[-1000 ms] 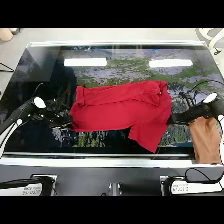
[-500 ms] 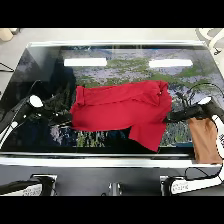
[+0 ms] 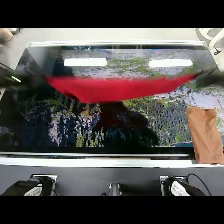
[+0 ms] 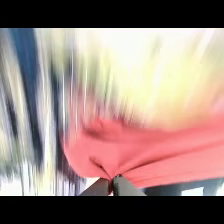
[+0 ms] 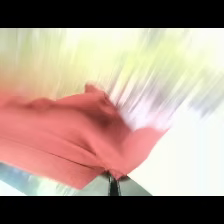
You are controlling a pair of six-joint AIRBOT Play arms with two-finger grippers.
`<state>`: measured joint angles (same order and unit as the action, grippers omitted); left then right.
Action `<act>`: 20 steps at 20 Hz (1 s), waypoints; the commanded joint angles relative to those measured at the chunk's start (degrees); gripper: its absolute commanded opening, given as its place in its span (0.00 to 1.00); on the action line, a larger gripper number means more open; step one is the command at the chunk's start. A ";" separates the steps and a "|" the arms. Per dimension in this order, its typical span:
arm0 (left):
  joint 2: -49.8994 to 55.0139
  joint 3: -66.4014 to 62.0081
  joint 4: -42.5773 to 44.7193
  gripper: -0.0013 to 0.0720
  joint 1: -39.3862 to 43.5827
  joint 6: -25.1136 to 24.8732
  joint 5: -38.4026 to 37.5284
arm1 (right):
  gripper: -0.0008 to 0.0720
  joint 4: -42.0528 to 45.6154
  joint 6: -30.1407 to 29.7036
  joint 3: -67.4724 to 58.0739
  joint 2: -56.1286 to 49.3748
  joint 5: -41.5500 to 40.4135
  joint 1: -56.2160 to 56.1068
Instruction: Fold the shirts.
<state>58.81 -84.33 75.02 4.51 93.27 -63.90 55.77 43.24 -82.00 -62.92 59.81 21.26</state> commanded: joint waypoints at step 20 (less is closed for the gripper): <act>-0.72 -16.17 7.82 0.06 -0.02 -0.48 -9.11 | 0.04 6.60 3.63 -10.12 12.92 15.15 0.02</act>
<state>51.09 -102.80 81.62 4.51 94.45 -65.98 61.95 46.50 -92.20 -41.10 62.81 21.32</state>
